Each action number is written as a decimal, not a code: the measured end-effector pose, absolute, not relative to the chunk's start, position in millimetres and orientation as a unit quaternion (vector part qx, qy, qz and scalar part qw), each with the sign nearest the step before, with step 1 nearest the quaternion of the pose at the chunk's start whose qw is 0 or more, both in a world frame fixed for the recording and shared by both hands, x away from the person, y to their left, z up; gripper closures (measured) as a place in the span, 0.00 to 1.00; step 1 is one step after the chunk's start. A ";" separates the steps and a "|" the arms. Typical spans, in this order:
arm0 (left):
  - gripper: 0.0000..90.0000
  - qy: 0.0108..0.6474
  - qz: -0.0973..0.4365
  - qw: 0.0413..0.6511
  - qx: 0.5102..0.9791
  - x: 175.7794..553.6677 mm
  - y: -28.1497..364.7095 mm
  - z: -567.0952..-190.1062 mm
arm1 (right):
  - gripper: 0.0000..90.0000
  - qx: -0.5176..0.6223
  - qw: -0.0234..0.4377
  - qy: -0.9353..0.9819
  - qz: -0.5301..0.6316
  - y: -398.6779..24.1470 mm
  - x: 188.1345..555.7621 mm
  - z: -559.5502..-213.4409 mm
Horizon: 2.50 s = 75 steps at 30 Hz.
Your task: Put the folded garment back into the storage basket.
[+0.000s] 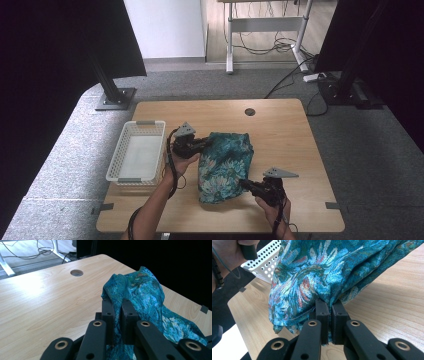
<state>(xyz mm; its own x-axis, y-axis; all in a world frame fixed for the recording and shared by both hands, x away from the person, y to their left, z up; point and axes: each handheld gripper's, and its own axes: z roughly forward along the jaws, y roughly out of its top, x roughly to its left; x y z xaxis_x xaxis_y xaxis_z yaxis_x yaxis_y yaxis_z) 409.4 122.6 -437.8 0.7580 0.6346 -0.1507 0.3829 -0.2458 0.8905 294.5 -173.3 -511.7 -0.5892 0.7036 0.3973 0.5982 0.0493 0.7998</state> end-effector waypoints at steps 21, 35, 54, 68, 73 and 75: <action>0.92 0.333 0.107 0.522 0.778 413.0 161.3 -427.8 | 0.96 0.428 0.041 0.731 0.530 -145.9 307.4 -496.8; 0.92 0.324 0.093 0.507 0.793 414.2 172.8 -428.9 | 0.96 0.421 0.034 0.731 0.536 -126.9 314.2 -488.9; 0.92 0.333 0.092 0.505 0.791 419.2 196.1 -420.2 | 0.96 0.406 0.024 0.736 0.541 -102.7 324.9 -476.4; 0.92 0.345 0.102 0.510 0.781 423.8 221.2 -412.0 | 0.96 0.391 0.018 0.743 0.543 -81.3 341.0 -467.1; 0.92 0.350 0.108 0.510 0.778 422.3 232.6 -407.9 | 0.96 0.385 0.012 0.746 0.544 -70.7 345.6 -464.8; 0.92 0.352 0.112 0.510 0.777 421.5 238.2 -405.5 | 0.96 0.382 0.011 0.747 0.544 -66.4 346.9 -463.4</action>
